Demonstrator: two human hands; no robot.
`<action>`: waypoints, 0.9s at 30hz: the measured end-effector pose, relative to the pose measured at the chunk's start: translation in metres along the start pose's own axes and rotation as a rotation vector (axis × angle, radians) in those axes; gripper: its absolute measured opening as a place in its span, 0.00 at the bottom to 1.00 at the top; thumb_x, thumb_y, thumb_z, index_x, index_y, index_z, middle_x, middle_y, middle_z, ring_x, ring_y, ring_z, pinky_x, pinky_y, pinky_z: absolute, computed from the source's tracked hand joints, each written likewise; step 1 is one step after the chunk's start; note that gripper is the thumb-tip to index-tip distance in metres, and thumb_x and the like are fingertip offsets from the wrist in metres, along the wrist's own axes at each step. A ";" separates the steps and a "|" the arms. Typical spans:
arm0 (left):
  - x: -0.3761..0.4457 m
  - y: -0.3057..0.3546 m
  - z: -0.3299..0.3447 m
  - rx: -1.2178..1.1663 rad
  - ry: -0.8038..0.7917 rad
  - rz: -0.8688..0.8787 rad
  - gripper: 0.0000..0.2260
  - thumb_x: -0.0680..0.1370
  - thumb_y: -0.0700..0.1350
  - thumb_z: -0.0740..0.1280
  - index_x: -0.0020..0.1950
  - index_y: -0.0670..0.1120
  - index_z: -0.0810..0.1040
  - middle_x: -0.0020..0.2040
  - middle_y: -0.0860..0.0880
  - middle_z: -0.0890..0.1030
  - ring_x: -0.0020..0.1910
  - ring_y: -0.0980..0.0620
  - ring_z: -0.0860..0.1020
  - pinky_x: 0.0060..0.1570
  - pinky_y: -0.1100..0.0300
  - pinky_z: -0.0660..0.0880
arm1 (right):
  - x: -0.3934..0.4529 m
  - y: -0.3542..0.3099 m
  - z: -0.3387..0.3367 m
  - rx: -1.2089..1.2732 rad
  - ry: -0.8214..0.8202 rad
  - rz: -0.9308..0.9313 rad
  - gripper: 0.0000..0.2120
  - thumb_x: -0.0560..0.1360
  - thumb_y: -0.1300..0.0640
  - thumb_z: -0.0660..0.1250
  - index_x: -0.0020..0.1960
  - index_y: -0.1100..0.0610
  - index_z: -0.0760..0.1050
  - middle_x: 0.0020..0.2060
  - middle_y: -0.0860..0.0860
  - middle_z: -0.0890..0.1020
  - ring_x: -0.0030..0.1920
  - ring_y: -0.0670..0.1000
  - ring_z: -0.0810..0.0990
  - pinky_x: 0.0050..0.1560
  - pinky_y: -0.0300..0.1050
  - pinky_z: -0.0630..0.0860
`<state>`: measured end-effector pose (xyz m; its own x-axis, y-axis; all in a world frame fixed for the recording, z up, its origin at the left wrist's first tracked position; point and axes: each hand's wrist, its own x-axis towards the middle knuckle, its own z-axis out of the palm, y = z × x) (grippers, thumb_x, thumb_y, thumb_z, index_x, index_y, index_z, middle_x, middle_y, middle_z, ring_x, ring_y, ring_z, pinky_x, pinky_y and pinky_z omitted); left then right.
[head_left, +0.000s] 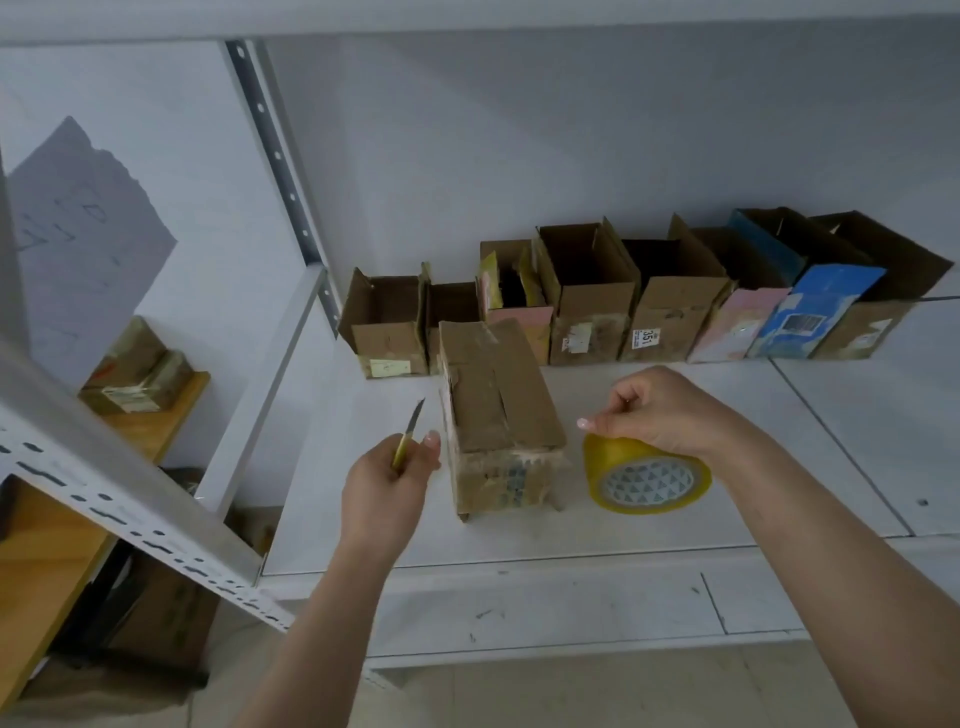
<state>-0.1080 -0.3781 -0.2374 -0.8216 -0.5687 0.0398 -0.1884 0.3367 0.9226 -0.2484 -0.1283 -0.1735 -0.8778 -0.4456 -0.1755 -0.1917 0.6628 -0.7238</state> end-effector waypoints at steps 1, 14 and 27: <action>-0.004 -0.004 0.006 -0.035 -0.020 -0.022 0.19 0.78 0.58 0.65 0.36 0.44 0.78 0.32 0.44 0.77 0.33 0.49 0.74 0.36 0.58 0.70 | 0.001 0.005 0.007 0.013 -0.016 -0.003 0.17 0.64 0.42 0.78 0.33 0.55 0.78 0.31 0.51 0.80 0.36 0.52 0.80 0.44 0.53 0.78; -0.024 -0.039 0.024 -0.093 0.008 -0.032 0.30 0.73 0.67 0.58 0.38 0.38 0.66 0.32 0.49 0.67 0.30 0.55 0.64 0.31 0.62 0.64 | 0.006 0.024 0.066 0.118 -0.055 0.016 0.16 0.66 0.43 0.77 0.38 0.55 0.80 0.34 0.51 0.83 0.38 0.51 0.82 0.45 0.53 0.80; -0.010 -0.039 0.021 0.048 0.077 -0.207 0.14 0.79 0.49 0.66 0.57 0.44 0.65 0.39 0.49 0.75 0.35 0.56 0.73 0.30 0.66 0.67 | 0.004 0.022 0.072 0.124 0.003 0.030 0.16 0.67 0.42 0.76 0.37 0.55 0.79 0.34 0.51 0.83 0.39 0.52 0.82 0.46 0.53 0.79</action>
<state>-0.1036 -0.3697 -0.2822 -0.7195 -0.6846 -0.1173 -0.3756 0.2414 0.8948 -0.2245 -0.1586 -0.2378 -0.8837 -0.4248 -0.1964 -0.1096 0.5959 -0.7955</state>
